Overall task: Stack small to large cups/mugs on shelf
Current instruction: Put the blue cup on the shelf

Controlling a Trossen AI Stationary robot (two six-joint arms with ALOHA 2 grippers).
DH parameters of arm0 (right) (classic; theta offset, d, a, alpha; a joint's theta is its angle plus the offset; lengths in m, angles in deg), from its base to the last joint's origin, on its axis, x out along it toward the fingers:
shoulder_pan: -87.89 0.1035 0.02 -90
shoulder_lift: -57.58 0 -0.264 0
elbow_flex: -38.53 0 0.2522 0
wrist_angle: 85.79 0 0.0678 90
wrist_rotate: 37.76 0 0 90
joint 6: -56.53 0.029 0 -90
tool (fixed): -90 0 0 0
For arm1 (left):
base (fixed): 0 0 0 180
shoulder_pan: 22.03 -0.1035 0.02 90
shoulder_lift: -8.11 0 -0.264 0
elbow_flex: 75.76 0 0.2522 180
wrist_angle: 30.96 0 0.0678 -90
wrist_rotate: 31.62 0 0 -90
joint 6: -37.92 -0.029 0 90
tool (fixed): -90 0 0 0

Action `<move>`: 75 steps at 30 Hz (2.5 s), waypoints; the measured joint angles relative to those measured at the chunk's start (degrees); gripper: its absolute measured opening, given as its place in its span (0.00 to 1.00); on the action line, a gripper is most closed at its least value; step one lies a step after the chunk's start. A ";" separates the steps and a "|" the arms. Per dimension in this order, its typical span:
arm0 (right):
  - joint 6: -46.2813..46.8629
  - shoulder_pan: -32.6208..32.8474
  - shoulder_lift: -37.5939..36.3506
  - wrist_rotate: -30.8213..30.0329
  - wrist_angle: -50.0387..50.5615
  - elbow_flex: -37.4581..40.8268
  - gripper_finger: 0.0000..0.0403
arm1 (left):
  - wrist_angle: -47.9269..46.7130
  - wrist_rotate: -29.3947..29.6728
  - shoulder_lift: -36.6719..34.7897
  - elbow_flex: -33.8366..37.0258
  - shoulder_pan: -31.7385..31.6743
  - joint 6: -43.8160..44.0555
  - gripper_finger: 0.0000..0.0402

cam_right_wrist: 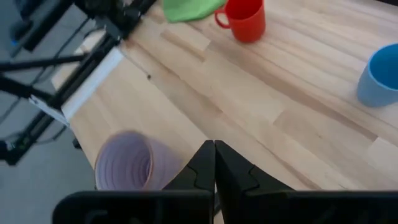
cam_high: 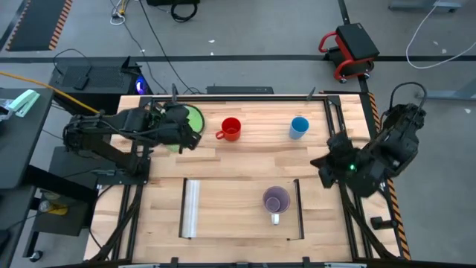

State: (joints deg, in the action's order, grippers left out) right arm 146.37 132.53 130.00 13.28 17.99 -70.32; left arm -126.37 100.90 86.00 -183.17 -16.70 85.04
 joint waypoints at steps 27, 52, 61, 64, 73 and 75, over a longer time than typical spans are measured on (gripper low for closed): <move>-24.03 -39.90 -5.42 10.83 0.00 -0.02 0.05 | 10.50 -40.45 -7.79 2.89 -35.80 -34.42 0.09; -52.46 -82.59 -2.38 30.91 0.06 11.66 0.27 | 14.60 -43.90 -7.92 16.31 -42.42 -37.49 0.11; -52.59 -85.65 -0.99 31.05 -0.47 20.62 0.27 | 17.60 -43.97 -7.92 16.31 -42.42 -37.52 0.11; -52.59 -85.65 0.27 31.90 -3.31 22.79 0.28 | 18.25 -43.94 -7.92 16.31 -42.42 -37.52 0.12; -54.88 -85.76 4.48 37.08 -15.38 26.95 0.29 | 18.01 -43.94 -7.92 16.31 -42.42 -37.46 0.13; -55.05 -85.78 5.15 37.11 -16.70 27.53 0.28 | 18.01 -43.94 -7.92 16.31 -42.42 -37.45 0.13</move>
State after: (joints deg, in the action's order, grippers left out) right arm 91.33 46.75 135.16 50.39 1.28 -42.79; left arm -108.36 56.95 78.08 -166.86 -59.11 47.59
